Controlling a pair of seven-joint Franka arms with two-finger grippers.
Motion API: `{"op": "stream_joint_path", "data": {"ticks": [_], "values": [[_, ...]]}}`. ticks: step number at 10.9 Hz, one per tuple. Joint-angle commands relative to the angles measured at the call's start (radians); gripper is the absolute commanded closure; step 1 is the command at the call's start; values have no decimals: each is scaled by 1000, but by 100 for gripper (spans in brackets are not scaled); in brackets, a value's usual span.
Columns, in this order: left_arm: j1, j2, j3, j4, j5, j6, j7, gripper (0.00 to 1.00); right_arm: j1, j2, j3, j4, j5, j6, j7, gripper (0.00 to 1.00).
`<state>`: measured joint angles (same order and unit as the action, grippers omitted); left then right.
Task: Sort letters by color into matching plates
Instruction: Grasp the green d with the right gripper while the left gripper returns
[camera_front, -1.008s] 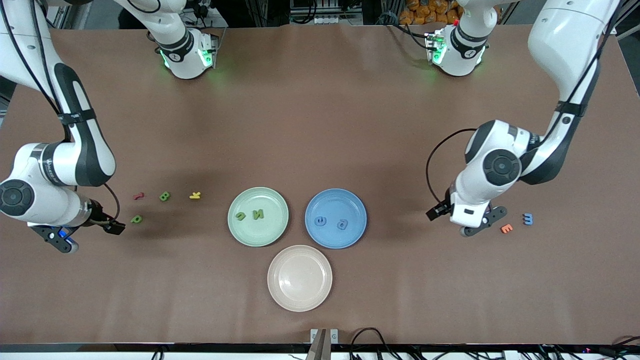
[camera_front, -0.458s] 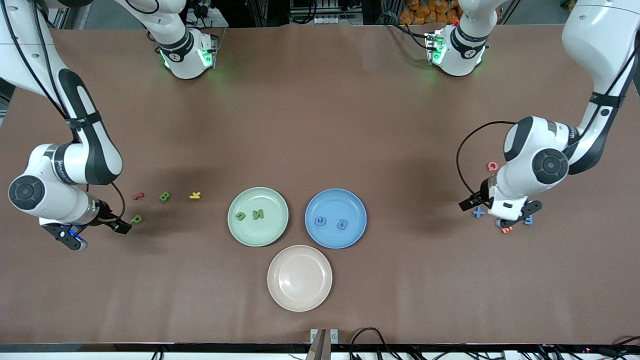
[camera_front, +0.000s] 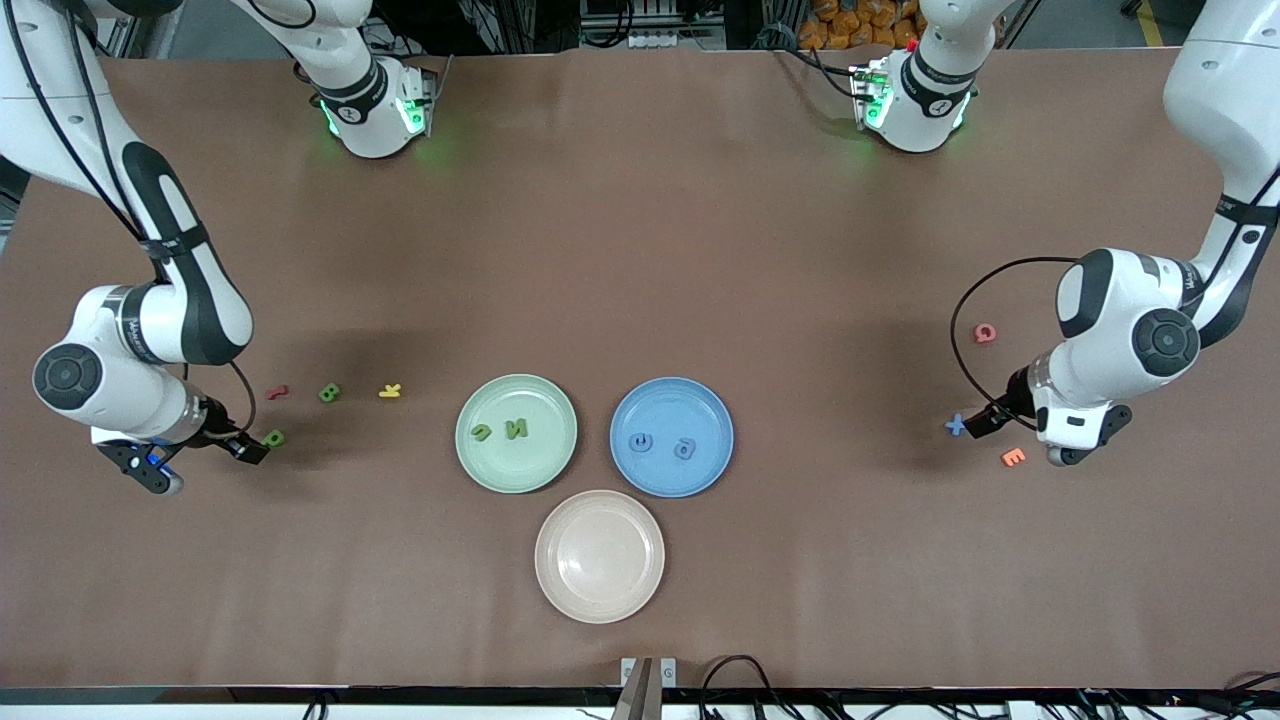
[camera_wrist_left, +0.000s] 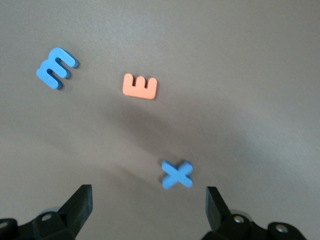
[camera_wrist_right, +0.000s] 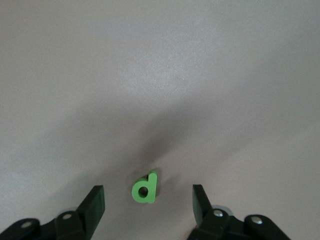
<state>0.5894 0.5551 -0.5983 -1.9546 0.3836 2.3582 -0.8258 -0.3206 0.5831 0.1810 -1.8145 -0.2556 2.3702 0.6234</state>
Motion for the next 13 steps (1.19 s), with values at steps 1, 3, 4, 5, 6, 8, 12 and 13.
{"op": "stream_joint_path", "data": {"ticks": [1, 3, 4, 5, 6, 8, 12, 13], "values": [[-25, 61, 8, 34, 84, 27, -82, 0, -23, 0, 22, -16, 35, 30, -16, 28], [-46, 117, 9, 65, 185, 24, -194, 0, -26, 4, 23, -46, 42, 81, -21, 30], [-51, 129, 9, 68, 213, 24, -225, 0, -28, 6, 25, -60, 42, 116, -21, 31], [-65, 131, 21, 68, 219, 23, -230, 0, -28, 9, 25, -71, 42, 130, -21, 31], [-98, 131, 53, 68, 218, 22, -236, 0, -28, 12, 25, -71, 42, 130, -21, 33], [-178, 140, 118, 80, 216, 21, -312, 0, -29, 17, 25, -71, 42, 130, -21, 37], [-203, 138, 137, 79, 212, 13, -375, 0, -31, 26, 25, -74, 42, 145, -21, 44], [-201, 138, 137, 80, 209, 13, -375, 0, -31, 27, 25, -74, 42, 146, -21, 46]]}}
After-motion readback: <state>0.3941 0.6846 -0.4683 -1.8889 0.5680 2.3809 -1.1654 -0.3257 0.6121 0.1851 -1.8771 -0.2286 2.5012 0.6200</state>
